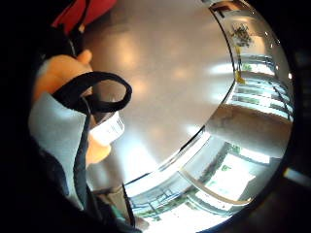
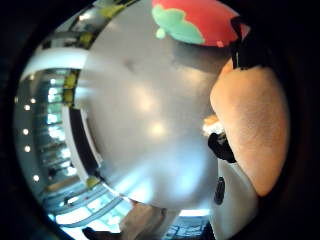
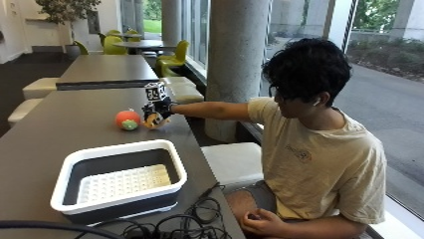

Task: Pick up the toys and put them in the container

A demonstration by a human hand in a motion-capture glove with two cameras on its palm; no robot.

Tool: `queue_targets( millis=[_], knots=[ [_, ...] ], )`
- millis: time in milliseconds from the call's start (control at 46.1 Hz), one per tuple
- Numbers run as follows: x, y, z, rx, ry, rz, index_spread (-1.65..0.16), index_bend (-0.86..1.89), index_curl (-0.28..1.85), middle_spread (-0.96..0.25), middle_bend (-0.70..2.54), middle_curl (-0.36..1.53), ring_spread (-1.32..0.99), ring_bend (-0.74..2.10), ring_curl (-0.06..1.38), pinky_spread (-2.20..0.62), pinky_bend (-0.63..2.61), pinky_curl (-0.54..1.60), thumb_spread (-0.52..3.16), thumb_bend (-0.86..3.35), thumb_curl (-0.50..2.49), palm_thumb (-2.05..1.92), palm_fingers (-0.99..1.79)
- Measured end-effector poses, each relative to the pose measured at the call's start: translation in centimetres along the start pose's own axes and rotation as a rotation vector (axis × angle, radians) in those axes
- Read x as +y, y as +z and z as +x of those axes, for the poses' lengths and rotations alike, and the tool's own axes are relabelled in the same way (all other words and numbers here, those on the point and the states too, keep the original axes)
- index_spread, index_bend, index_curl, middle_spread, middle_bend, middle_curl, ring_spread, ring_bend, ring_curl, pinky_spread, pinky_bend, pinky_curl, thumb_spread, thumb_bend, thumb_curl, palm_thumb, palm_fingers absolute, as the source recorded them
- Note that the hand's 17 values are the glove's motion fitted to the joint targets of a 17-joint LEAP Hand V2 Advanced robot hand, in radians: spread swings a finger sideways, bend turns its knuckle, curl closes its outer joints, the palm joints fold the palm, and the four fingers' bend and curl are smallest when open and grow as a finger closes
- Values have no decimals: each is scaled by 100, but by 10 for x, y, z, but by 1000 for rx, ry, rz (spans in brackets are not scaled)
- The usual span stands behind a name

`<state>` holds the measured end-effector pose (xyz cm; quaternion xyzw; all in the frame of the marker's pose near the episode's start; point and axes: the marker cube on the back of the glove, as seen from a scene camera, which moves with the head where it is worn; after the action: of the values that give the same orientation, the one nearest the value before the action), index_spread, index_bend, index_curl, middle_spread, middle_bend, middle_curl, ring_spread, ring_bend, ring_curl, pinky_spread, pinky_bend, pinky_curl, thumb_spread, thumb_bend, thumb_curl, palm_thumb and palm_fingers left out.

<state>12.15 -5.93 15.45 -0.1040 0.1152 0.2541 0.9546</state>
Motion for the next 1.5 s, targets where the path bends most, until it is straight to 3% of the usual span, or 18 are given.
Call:
queue_targets(
  millis=[130, 499, 630, 825, 955, 1021, 1238, 1498],
  knots=[
    [12, -22, -28, -215, -214, 16, -32, 32, 29, -16, 26, 26, -20, 68, 36, -30, 106, 33, 131, 25, 53, 72, 72],
    [63, -148, -68, -340, -285, 164, -34, 39, 42, -26, 29, 34, -35, 67, 41, -38, 102, 36, 104, 19, 68, 74, 76],
    [48, -162, -40, -355, -343, 212, -35, 39, 46, -28, 28, 37, -37, 67, 42, -38, 102, 37, 99, 17, 72, 74, 75],
    [82, -222, -118, -459, -380, 236, -35, 38, 52, -29, 28, 41, -39, 66, 44, -39, 102, 38, 94, 14, 78, 73, 74],
    [97, -259, -148, -253, -356, 305, -36, 37, 56, -30, 27, 43, -40, 67, 45, -39, 104, 39, 92, 11, 80, 71, 73],
    [109, -274, -172, -289, -340, 309, -37, 36, 59, -30, 26, 45, -40, 67, 46, -39, 105, 39, 91, 10, 81, 70, 73],
    [127, -308, -253, -363, -597, 376, -38, 32, 66, -31, 24, 49, -40, 68, 49, -39, 109, 41, 91, 6, 84, 68, 73],
    [142, -324, -330, -425, -688, 349, -36, 14, 67, -25, 20, 52, -32, 68, 51, -33, 117, 42, 111, 1, 79, 58, 49]
  ],
)
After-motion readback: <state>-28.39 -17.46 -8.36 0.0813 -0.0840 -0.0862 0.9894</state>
